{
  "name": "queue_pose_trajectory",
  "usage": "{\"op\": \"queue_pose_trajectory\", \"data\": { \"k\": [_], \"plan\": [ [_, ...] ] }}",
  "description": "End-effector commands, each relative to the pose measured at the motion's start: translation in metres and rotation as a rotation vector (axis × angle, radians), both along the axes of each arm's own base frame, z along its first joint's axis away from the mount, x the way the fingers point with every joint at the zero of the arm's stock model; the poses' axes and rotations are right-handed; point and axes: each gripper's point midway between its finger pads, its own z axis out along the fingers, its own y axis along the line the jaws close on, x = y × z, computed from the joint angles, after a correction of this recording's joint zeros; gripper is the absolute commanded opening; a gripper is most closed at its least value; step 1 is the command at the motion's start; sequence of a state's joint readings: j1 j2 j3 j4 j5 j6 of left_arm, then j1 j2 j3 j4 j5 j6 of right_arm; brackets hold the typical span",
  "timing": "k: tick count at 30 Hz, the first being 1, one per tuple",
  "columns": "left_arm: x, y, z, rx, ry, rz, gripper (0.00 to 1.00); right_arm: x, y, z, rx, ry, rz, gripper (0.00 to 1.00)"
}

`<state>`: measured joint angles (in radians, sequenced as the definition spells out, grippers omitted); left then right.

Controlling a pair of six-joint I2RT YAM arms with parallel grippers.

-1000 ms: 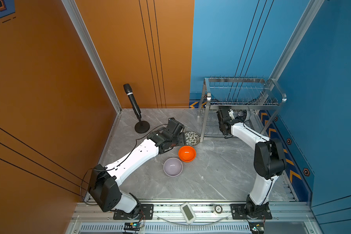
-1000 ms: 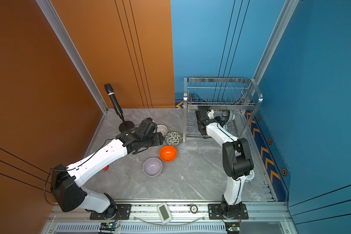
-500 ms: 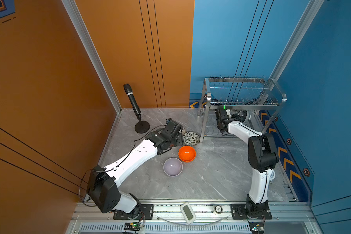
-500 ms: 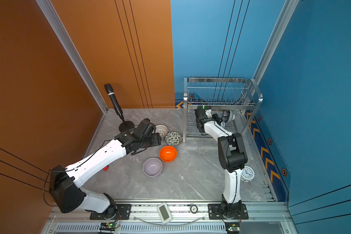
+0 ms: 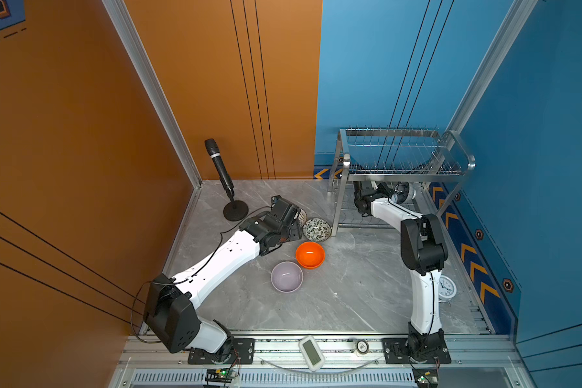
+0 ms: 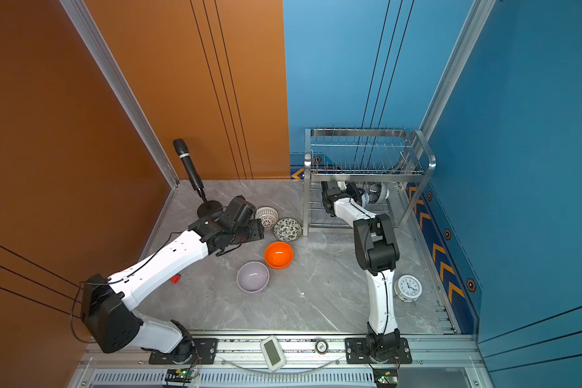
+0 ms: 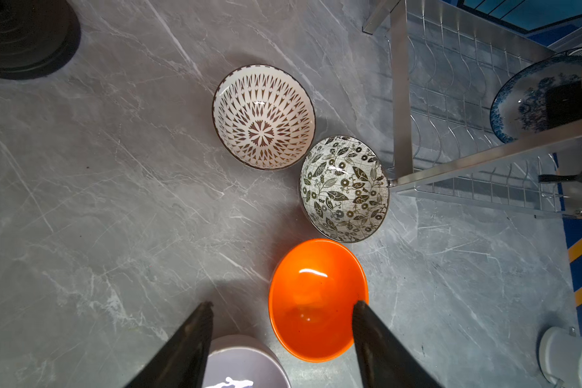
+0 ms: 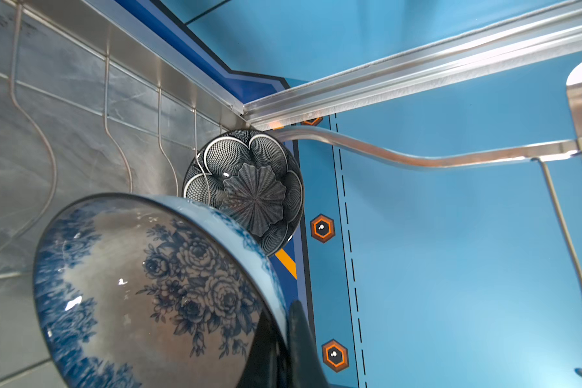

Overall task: Load bowls into a dish rack
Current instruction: Place the bowl in the dish rack.

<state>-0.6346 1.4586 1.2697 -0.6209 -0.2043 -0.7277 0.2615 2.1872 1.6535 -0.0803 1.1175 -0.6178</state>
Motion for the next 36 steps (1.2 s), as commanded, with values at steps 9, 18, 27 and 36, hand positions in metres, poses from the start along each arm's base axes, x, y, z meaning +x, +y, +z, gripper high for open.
{"op": "queue_pose_trajectory", "data": {
  "k": [9, 18, 27, 36],
  "plan": [
    [0.008, 0.013, -0.007, 0.053, 0.006, 0.034, 0.67, 0.03, -0.01, 0.03, -0.078, -0.12, -0.053, 0.0],
    [0.013, 0.012, -0.01, 0.066, 0.01, 0.037, 0.67, 0.049, -0.01, 0.041, -0.108, -0.173, -0.062, 0.0],
    [0.01, 0.018, -0.014, 0.078, 0.013, 0.054, 0.67, 0.058, -0.01, 0.038, -0.145, -0.169, -0.058, 0.0],
    [0.011, 0.017, -0.023, 0.09, 0.037, 0.048, 0.67, 0.059, -0.018, 0.031, -0.161, -0.146, -0.069, 0.0]
  ]
}}
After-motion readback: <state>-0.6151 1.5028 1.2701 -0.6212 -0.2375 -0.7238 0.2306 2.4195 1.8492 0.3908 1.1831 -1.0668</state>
